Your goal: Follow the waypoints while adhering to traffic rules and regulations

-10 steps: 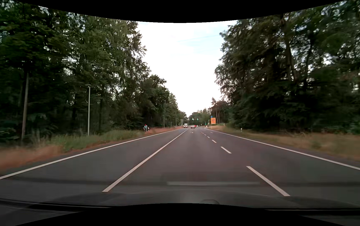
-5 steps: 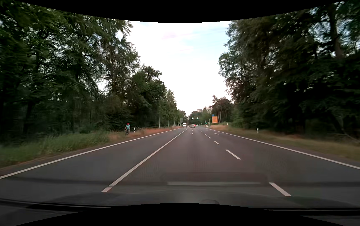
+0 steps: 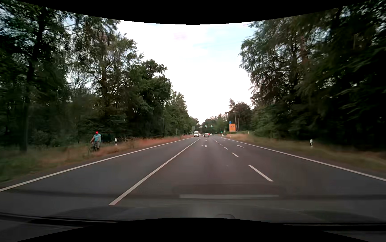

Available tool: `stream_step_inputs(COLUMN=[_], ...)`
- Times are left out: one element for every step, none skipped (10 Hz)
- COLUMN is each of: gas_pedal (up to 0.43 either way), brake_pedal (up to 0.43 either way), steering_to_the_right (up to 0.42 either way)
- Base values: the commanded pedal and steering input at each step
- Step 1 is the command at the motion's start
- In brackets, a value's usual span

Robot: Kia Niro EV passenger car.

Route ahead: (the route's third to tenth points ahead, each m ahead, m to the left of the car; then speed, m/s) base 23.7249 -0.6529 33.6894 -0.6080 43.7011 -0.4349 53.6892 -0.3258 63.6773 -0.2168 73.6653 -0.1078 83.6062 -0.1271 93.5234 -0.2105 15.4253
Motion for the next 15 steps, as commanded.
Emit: stream_step_inputs(gas_pedal=[0.0,0.0,0.0,0.0,0.0,0.0,0.0,0.0,0.0,0.0,0.0,0.0,0.0,0.0,0.0], brake_pedal=[0.098,0.104,0.104,0.104,0.104,0.11,0.11,0.11,0.116,0.116,0.116,0.116,0.116,0.122,0.116], steering_to_the_right=[-0.004,-0.004,-0.004,-0.004,-0.004,-0.004,-0.004,-0.004,-0.004,-0.004,-0.004,-0.003,-0.003,-0.003,-0.003])
